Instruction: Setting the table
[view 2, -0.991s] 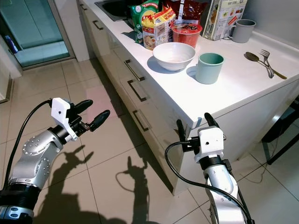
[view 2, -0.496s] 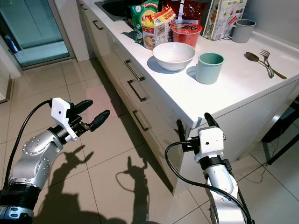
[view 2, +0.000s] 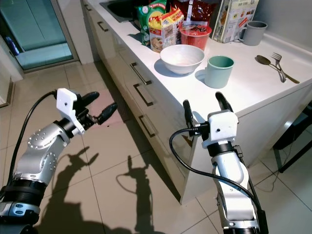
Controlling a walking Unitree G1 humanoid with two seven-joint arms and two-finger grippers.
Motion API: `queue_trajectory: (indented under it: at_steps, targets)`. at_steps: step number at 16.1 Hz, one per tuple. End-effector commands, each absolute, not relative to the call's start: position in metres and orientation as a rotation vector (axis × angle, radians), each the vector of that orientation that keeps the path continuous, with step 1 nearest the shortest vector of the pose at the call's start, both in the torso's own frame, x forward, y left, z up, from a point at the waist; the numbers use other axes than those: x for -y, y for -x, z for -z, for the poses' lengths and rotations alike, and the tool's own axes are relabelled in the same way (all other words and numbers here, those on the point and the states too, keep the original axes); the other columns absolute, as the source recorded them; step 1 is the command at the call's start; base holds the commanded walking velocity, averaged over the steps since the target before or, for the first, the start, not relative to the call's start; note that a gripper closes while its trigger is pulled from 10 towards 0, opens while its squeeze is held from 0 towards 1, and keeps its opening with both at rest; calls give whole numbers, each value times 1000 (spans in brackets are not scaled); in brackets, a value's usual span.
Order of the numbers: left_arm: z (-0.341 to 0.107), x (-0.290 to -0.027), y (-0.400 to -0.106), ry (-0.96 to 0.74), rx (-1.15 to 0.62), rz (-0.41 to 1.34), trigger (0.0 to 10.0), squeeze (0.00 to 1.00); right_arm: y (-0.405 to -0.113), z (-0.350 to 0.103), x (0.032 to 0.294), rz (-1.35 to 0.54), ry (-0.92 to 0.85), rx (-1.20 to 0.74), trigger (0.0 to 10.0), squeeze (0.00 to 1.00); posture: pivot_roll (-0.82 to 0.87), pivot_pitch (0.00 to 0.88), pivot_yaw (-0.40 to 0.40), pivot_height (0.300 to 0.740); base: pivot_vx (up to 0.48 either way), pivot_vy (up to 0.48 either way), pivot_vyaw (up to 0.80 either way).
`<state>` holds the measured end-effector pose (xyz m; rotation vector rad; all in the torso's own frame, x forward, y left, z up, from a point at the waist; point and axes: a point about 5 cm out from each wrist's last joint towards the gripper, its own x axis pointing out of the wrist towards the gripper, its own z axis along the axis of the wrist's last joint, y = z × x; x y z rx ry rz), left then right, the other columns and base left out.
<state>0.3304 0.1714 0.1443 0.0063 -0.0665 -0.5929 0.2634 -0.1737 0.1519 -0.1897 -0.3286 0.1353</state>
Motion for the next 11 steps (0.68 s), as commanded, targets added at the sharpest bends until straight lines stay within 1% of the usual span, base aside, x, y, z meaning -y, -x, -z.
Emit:
queue_trajectory:
  at_steps: [1,4,9,11]
  targets:
    - [-140,-174,-330,12,50,572,10000,0,-262,-145,176,-131,186,287,10000,0,-55,0,82,740,0,0,0]
    - [-137,-169,-328,-4,39,583,10000,0,-262,-140,175,-132,173,257,10000,0,-49,0,80,740,0,0,0]
    - [-138,-173,-329,-12,35,571,10000,0,-261,-136,169,-142,165,243,10000,0,-44,0,76,740,0,0,0]
    - [-138,-172,-329,-9,37,570,10000,0,-263,-136,172,-137,170,242,10000,0,-45,0,73,740,0,0,0]
